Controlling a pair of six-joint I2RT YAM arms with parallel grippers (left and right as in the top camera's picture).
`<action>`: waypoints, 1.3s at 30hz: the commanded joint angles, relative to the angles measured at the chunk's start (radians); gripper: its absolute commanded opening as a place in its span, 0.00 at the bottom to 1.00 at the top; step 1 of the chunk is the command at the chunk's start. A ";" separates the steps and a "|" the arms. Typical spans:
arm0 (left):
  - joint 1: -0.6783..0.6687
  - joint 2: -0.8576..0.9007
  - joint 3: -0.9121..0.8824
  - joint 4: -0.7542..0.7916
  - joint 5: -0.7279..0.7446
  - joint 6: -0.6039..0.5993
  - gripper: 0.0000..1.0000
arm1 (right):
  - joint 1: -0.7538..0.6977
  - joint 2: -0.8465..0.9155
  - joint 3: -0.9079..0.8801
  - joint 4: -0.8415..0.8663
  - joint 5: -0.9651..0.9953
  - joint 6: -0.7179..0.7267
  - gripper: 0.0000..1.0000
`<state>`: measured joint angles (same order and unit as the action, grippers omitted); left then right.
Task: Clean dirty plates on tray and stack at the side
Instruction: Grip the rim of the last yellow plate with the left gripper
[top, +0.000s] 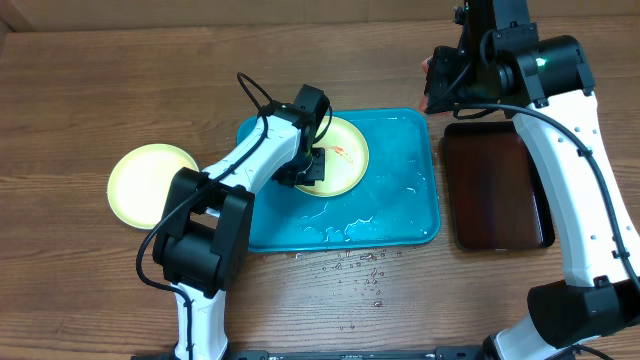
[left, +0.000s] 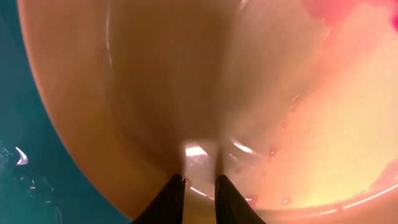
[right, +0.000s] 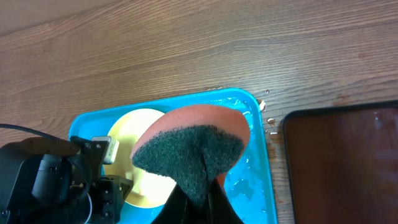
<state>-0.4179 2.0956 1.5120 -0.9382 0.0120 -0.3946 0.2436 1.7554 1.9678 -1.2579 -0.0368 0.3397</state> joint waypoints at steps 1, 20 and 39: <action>-0.001 0.010 -0.007 0.037 0.006 0.055 0.17 | -0.004 -0.010 -0.005 0.004 0.010 0.001 0.04; 0.011 -0.004 0.189 -0.117 -0.005 0.188 0.04 | -0.004 -0.010 -0.005 -0.001 0.010 0.001 0.04; 0.014 -0.003 0.058 -0.140 -0.071 -0.357 0.10 | -0.004 -0.010 -0.005 -0.006 0.010 0.001 0.04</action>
<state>-0.4042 2.0933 1.5784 -1.0973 -0.0681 -0.6102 0.2436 1.7554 1.9667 -1.2690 -0.0364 0.3401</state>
